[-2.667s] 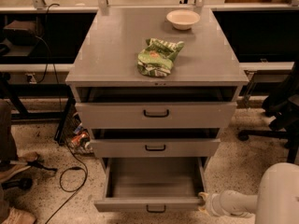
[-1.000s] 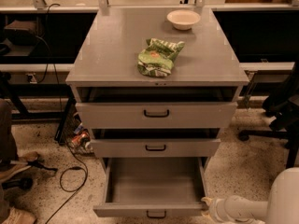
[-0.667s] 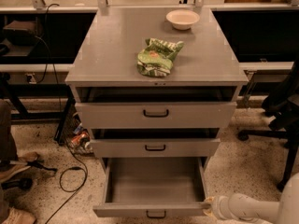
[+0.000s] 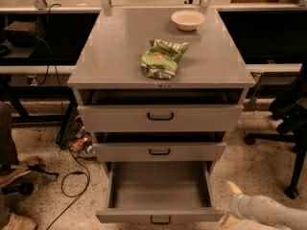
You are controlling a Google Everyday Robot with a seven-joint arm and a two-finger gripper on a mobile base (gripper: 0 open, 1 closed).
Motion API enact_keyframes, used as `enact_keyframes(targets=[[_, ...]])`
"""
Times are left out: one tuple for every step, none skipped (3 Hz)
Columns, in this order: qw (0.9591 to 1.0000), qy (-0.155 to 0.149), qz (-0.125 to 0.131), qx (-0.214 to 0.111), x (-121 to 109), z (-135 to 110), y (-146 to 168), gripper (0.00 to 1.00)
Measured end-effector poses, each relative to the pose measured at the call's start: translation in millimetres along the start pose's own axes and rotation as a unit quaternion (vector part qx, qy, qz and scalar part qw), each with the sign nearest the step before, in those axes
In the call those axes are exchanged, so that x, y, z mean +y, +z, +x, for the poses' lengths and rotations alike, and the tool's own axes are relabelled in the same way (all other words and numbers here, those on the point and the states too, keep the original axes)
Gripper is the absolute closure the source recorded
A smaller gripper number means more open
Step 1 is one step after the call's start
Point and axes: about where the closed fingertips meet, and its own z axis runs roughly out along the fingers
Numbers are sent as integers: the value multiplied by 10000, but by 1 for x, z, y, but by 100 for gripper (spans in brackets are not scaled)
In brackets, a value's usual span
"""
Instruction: Open bottom drawer
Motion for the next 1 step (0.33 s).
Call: enact_keyframes(targets=[[9999,77,107,47,-25,12,-18,0]])
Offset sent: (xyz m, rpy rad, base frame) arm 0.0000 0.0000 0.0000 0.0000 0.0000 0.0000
